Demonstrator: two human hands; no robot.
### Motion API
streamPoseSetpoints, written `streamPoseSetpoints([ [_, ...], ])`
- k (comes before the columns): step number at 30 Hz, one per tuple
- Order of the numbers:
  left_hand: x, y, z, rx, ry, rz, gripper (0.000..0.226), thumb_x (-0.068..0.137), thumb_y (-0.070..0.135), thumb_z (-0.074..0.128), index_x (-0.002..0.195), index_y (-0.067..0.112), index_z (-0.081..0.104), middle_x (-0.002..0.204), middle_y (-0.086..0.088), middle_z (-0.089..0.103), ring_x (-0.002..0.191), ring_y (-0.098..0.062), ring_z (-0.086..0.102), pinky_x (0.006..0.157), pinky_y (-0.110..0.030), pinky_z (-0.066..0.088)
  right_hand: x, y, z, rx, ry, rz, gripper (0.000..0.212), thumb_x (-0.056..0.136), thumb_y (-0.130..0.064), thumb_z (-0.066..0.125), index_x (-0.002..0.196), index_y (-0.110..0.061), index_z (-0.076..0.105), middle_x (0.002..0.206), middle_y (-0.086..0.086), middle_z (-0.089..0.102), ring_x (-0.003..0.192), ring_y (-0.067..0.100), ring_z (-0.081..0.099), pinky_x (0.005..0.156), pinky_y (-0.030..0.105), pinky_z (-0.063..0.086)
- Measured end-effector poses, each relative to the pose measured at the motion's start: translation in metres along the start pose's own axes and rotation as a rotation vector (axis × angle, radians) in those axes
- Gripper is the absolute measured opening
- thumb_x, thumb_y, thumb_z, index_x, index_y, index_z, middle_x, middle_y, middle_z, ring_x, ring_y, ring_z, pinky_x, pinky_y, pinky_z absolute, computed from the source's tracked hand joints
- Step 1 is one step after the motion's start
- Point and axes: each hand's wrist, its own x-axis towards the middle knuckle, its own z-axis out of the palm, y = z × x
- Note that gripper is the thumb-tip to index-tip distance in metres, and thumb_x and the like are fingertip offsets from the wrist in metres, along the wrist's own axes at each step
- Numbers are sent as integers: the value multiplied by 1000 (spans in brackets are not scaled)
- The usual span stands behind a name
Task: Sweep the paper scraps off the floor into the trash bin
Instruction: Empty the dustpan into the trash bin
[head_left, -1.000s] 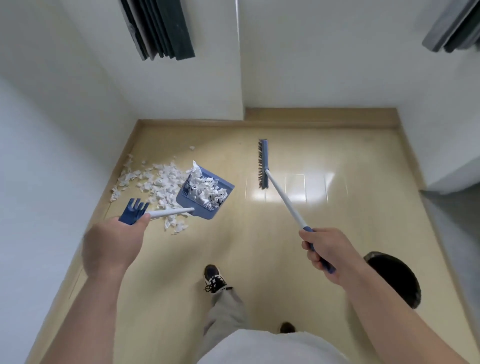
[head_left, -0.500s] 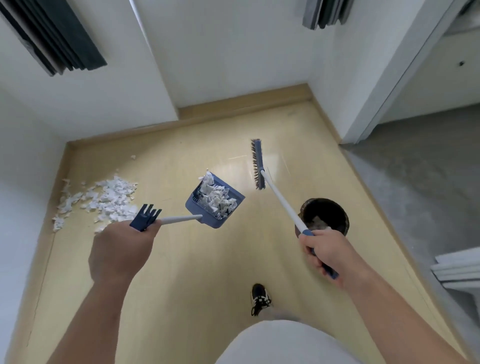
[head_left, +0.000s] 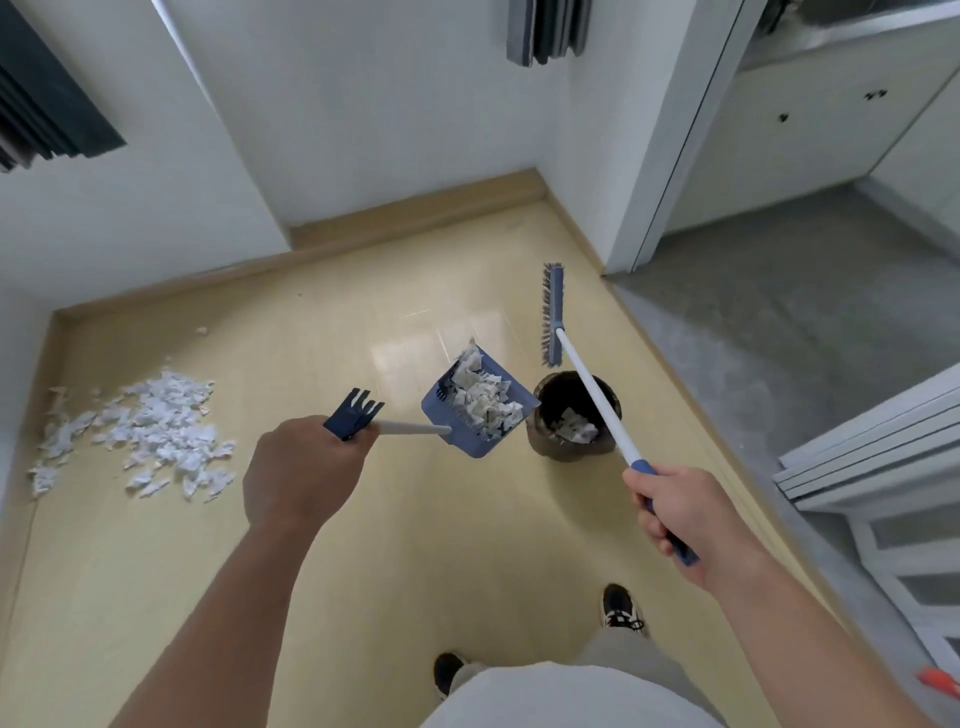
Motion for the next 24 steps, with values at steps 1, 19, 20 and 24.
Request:
streamPoseSetpoints([
  [1, -5, 9, 7, 6, 0, 18, 52, 88, 53, 63, 57, 13, 55, 52, -2, 56, 57, -26, 59, 53, -31, 44, 2, 3, -9, 11, -6, -1, 14, 97, -12, 57, 87, -3, 61, 66, 6, 45, 41, 12, 35, 33, 22, 28],
  [19, -62, 183, 113, 265, 50, 137, 50, 91, 55, 58, 58, 17, 58, 56, -1, 60, 58, -22, 59, 49, -26, 37, 60, 8, -213, 35, -84, 0, 16, 95, -12, 57, 79, -8, 56, 67, 5, 45, 37, 9, 35, 34, 18, 27],
  [20, -62, 187, 114, 278, 52, 143, 50, 91, 55, 58, 59, 17, 58, 56, -1, 60, 58, -22, 59, 48, -26, 36, 62, 10, -215, 30, -92, 2, 18, 95, -12, 56, 78, -9, 55, 66, 5, 45, 38, 9, 35, 34, 18, 28],
  [24, -58, 201, 122, 347, 54, 202, 48, 91, 57, 57, 62, 20, 59, 60, 1, 60, 58, -20, 57, 48, -25, 36, 68, 17, -219, 39, -86, 19, 19, 95, -12, 55, 77, -8, 55, 65, 5, 45, 40, 9, 36, 34, 20, 30],
])
